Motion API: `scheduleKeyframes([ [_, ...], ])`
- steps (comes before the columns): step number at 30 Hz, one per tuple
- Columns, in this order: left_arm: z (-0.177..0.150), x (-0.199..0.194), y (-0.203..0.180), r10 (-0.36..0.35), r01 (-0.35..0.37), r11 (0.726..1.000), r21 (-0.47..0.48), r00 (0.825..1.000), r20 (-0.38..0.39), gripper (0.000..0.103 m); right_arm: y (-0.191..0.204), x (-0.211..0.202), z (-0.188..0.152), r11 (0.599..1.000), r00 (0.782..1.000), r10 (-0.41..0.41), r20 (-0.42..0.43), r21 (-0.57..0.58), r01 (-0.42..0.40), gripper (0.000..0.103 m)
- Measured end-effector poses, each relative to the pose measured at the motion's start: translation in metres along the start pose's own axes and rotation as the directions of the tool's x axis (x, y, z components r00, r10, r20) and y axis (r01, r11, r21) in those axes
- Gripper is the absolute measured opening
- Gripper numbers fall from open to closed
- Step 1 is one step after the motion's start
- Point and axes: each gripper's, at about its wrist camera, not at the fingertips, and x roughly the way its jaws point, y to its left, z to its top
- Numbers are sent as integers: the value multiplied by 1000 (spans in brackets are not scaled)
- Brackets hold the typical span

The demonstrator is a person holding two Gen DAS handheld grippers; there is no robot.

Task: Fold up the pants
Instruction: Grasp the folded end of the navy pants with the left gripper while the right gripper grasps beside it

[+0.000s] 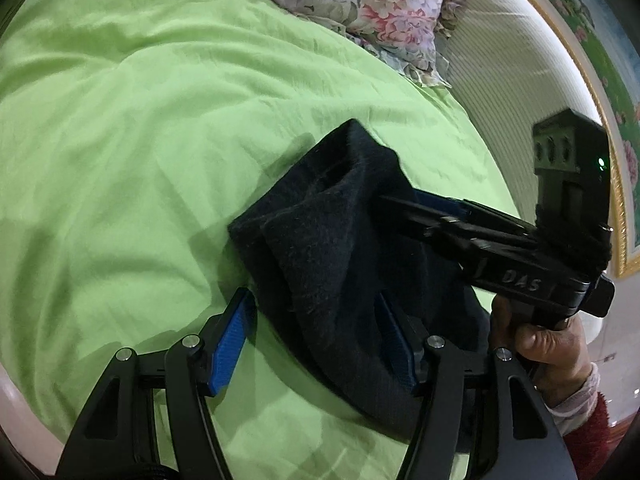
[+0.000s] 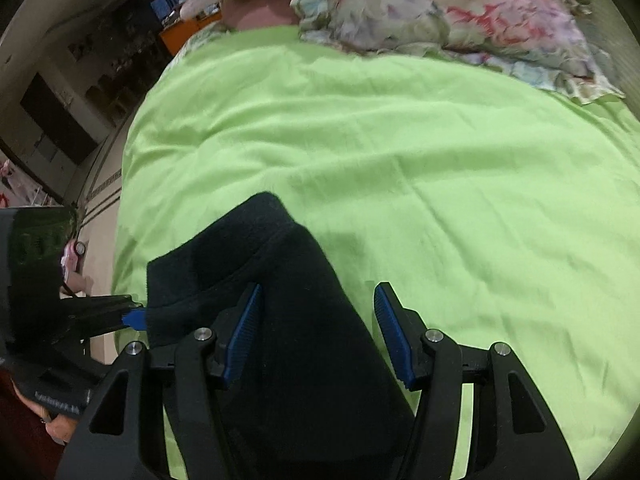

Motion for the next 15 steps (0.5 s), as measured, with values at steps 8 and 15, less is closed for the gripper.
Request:
scheduleKeyframes([
  [8, 5, 2, -5, -3, 3, 999, 37, 1000, 0, 20, 13, -15, -5, 999, 999, -25, 33, -42, 26, 25],
  [15, 0, -28, -32, -74, 72, 987, 141, 997, 12, 14, 19, -57, -14, 999, 991, -31, 130, -14, 33, 22],
])
